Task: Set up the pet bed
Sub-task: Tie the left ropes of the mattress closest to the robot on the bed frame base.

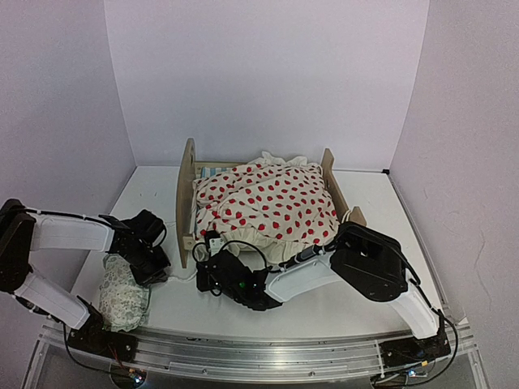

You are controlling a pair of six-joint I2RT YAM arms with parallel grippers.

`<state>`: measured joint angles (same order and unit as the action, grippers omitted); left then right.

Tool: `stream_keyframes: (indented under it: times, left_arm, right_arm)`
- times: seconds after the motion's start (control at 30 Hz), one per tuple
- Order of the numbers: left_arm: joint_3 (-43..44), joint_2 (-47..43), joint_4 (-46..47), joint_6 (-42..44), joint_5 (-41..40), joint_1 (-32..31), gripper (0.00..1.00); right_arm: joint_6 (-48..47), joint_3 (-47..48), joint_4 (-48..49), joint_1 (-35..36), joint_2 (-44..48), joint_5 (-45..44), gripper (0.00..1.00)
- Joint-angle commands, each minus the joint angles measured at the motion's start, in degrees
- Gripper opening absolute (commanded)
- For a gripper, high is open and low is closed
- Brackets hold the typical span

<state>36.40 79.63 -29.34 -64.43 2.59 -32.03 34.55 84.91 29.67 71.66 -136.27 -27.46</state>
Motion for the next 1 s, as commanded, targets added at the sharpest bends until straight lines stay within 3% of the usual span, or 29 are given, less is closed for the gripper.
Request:
stream_keyframes:
  times: [0.0,0.27,0.33,0.47,0.53,0.97]
  left_arm:
    - [1.7,-2.8,1.9,0.8,-2.0,0.2,0.0]
    - [3.0,-6.3,-2.5,-0.3,-3.8,-0.1,0.03]
    - [2.6,-5.9,-2.4,-0.8,-3.4,-0.3,0.11]
    - [2.4,-4.2,-1.9,-1.1,-2.9,-0.6,0.38]
    - [2.0,-3.7,-0.9,-1.2,-2.8,-0.8,0.43]
    - [2.2,2.7,1.9,-5.0,-3.6,-1.2,0.36]
  right_arm:
    - [0.6,-0.9,0.5,-0.4,3.6,1.1,0.0]
    - [0.6,-1.1,0.5,-0.4,3.9,2.1,0.0]
    - [0.7,-0.9,0.5,-0.4,3.8,2.4,0.0]
    - [0.9,-0.7,0.5,-0.4,3.4,3.1,0.0]
    - [1.1,-0.7,0.5,-0.4,3.3,3.4,0.0]
    - [1.8,-1.6,0.6,-0.6,3.7,4.5,0.0]
